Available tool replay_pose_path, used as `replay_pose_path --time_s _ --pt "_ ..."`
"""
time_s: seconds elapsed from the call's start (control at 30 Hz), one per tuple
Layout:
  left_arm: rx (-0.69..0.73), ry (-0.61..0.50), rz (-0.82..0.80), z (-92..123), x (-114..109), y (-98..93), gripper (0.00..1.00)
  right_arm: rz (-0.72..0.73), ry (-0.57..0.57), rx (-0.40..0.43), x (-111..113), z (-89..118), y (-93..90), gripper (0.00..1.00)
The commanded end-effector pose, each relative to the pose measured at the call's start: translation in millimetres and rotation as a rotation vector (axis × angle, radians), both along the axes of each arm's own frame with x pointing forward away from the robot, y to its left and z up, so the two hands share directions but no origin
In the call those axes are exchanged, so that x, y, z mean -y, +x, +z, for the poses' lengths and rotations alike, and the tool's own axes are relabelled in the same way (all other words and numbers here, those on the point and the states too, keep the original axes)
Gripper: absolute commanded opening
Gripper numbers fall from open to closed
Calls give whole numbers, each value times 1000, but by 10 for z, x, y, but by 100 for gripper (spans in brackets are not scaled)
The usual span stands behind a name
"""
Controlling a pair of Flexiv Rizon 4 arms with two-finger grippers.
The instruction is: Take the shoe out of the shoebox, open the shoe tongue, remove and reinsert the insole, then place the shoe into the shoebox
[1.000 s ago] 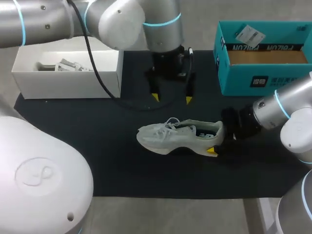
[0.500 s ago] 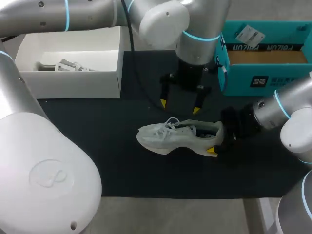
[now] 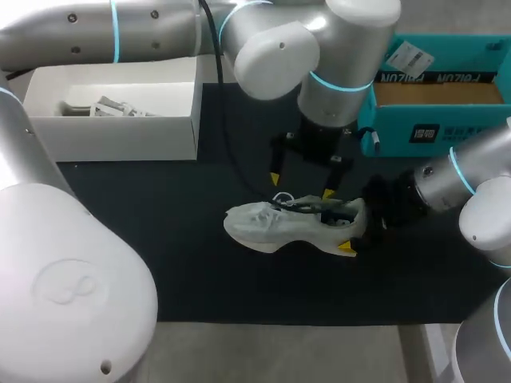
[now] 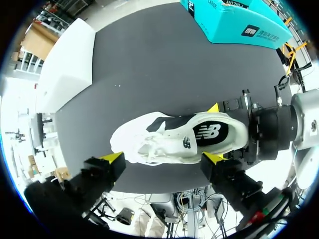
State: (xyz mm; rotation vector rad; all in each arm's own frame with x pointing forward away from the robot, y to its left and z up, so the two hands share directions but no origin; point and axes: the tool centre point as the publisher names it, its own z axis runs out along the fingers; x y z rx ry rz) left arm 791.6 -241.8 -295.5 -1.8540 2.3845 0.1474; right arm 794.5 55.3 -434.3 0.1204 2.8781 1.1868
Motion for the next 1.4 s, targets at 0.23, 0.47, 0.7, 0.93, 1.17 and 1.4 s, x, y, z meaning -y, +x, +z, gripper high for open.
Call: replay_pose_path --time_s 0.23,0.47,0.7,0.93,1.17,1.4 --pt "31 129 -62 -249 249 -9 100 -2 -3 2 -38 -56 15 0" --pt "25 129 -75 -371 321 -1 100 -2 -3 2 -38 -56 15 0" --pt "53 138 -103 -455 322 -14 100 -2 -3 2 -38 -56 15 0" --pt "55 182 -61 -490 155 14 100 -2 -3 2 -38 -56 15 0" --pt "94 227 3 -516 22 45 100 -2 -3 2 -38 -56 15 0" --pt "125 245 58 -397 -152 81 100 -2 -3 2 -38 -56 15 0"
